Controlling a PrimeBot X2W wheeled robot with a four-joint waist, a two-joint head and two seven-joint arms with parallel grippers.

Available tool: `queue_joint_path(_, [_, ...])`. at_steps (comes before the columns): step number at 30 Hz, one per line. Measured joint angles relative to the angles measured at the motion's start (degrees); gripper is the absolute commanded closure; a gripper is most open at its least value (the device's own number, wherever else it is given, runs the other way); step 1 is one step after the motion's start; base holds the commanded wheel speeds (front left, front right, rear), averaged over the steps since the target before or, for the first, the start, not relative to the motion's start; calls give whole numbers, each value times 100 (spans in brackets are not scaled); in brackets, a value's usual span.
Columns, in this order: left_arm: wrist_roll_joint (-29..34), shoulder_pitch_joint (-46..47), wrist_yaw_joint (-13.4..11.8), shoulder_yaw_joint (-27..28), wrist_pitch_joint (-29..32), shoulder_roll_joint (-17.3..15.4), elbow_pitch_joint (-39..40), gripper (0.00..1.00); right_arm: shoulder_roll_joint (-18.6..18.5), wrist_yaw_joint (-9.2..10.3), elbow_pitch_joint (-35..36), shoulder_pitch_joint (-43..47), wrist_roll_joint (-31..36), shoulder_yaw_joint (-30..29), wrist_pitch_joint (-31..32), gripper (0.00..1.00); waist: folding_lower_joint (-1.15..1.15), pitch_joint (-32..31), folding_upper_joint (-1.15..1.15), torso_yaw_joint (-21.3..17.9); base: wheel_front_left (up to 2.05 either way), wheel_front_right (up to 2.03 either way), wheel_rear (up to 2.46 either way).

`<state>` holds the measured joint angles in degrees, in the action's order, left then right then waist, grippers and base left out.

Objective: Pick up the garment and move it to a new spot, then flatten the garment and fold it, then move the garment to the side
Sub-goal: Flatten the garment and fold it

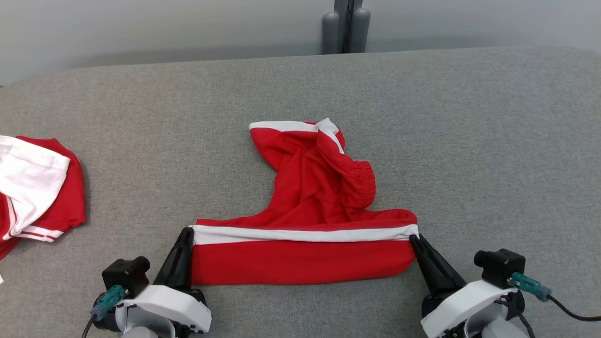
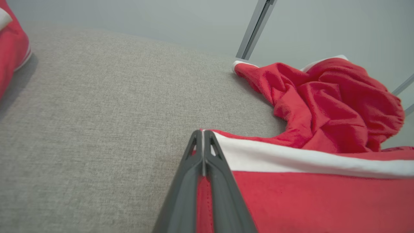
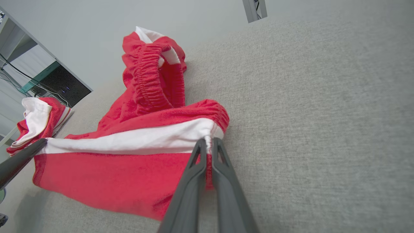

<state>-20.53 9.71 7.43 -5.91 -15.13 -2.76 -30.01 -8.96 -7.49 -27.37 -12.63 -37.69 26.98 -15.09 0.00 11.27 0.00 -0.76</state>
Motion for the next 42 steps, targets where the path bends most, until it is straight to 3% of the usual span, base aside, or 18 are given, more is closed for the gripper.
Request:
queue_joint_path(12, [369, 577, 0, -254, 0, -93, 846, 100, 40, 0, 943, -466, 422, -755, 1, 100, 0, -544, 0, -76, 0, 0, 0])
queue_joint_path(25, [456, 2915, 1, -702, -1, -1128, 1256, 100, -404, 0, 1276, -2591, 630, -942, 1, 100, 0, -1020, 0, -24, 0, 0, 0])
queue_joint_path(33, [488, 4225, 2, -878, 0, -1308, 690, 100, -580, 0, 756, -3901, 829, -783, 1, 100, 0, -512, 0, 13, 0, 0, 0])
queue_joint_path(42, [840, 5776, -64, -920, 3, -1282, -33, 100, -493, -1, -196, -5606, 1251, -971, 1, 100, 0, 699, 0, 63, 0, 0, 0])
